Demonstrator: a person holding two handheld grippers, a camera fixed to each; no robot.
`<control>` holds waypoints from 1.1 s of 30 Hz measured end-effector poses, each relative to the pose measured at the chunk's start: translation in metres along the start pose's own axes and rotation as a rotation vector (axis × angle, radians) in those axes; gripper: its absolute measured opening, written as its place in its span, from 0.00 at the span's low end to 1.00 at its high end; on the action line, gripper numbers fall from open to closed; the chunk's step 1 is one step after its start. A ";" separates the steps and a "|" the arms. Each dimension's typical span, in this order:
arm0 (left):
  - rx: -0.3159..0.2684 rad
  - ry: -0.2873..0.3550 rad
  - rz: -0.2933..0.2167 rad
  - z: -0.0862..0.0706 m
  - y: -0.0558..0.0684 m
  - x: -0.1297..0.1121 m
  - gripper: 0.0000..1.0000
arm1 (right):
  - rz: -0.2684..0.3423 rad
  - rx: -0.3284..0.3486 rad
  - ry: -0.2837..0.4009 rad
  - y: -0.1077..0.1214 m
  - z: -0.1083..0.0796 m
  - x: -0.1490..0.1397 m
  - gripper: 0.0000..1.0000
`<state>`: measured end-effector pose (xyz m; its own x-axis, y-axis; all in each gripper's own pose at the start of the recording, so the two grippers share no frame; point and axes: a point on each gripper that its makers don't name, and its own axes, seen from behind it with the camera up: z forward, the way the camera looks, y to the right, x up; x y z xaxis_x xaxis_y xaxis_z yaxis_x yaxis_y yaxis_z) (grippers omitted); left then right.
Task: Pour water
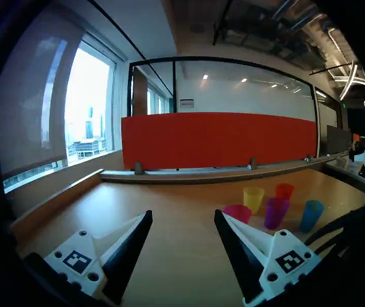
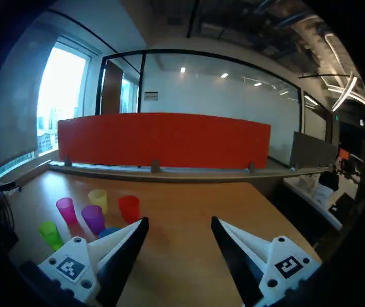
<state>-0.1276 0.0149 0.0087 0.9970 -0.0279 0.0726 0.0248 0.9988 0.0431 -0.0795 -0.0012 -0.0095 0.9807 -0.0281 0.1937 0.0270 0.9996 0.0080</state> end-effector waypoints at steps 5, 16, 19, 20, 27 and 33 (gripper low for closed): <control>0.017 0.035 0.006 0.001 -0.006 -0.005 0.89 | -0.020 -0.014 0.006 0.006 0.001 0.005 0.94; 0.005 0.085 -0.007 0.001 -0.017 -0.027 0.89 | -0.017 -0.041 0.017 0.007 0.003 -0.005 0.94; 0.002 0.100 -0.012 0.000 -0.019 -0.031 0.90 | -0.026 -0.040 0.017 0.004 0.001 -0.010 0.94; 0.000 0.104 -0.013 0.000 -0.019 -0.033 0.90 | -0.030 -0.039 0.017 0.002 0.000 -0.012 0.94; 0.002 0.113 -0.032 -0.003 -0.024 -0.042 0.89 | -0.038 -0.038 0.024 -0.002 -0.003 -0.014 0.94; -0.002 0.121 -0.032 -0.005 -0.027 -0.045 0.89 | -0.049 -0.042 0.025 -0.003 -0.007 -0.017 0.94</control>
<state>-0.1724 -0.0104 -0.0002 0.9973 -0.0543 -0.0490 0.0564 0.9975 0.0415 -0.0948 -0.0041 -0.0200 0.9824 -0.0774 0.1699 0.0827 0.9963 -0.0247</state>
